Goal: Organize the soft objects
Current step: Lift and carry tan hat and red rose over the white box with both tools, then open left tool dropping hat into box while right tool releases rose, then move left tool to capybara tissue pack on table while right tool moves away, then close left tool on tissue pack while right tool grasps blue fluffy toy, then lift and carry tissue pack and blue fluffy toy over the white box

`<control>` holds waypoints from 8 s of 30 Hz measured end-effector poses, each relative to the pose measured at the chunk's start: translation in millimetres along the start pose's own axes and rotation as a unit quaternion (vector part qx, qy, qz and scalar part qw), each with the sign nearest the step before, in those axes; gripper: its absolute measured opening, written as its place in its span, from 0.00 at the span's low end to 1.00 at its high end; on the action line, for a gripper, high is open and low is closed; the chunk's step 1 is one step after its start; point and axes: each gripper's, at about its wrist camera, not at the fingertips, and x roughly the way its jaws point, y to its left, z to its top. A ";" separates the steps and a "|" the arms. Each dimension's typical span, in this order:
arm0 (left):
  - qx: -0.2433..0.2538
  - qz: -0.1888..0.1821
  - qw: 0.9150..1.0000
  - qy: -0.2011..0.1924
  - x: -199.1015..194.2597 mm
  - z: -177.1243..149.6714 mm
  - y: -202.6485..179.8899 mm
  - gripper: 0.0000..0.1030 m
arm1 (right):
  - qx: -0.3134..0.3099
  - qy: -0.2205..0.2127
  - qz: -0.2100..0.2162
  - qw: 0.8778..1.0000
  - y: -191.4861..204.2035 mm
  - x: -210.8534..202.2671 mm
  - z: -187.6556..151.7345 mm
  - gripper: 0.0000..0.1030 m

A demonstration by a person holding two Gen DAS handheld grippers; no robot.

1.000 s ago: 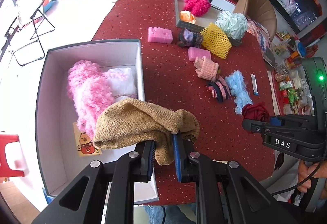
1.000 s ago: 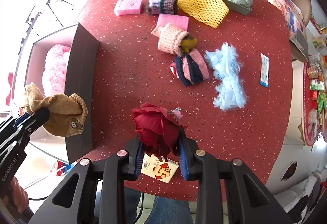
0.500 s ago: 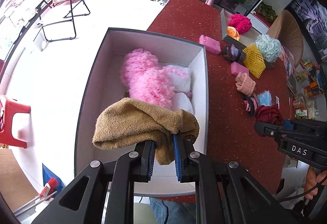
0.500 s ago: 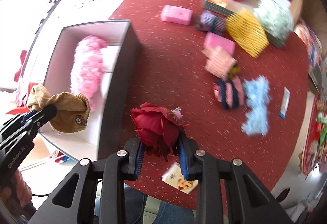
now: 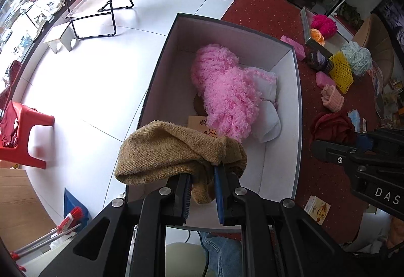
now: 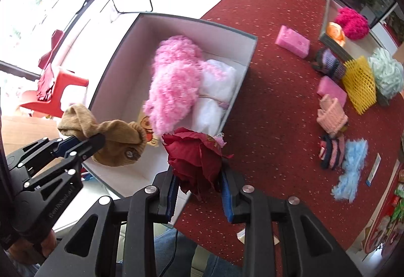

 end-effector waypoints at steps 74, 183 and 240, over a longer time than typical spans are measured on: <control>-0.034 0.028 0.998 0.054 32.8 -11.7 26.2 0.84 | 0.012 0.063 0.033 0.997 20.6 42.5 -8.5 0.65; 0.180 0.046 0.971 0.150 169.6 -81.2 -254.7 1.00 | 0.189 0.046 -0.089 0.977 -340.1 95.8 54.4 1.00; 0.438 0.007 0.885 0.161 129.0 -105.6 -237.4 0.57 | 0.358 0.092 0.072 0.926 -222.1 53.5 -163.5 0.34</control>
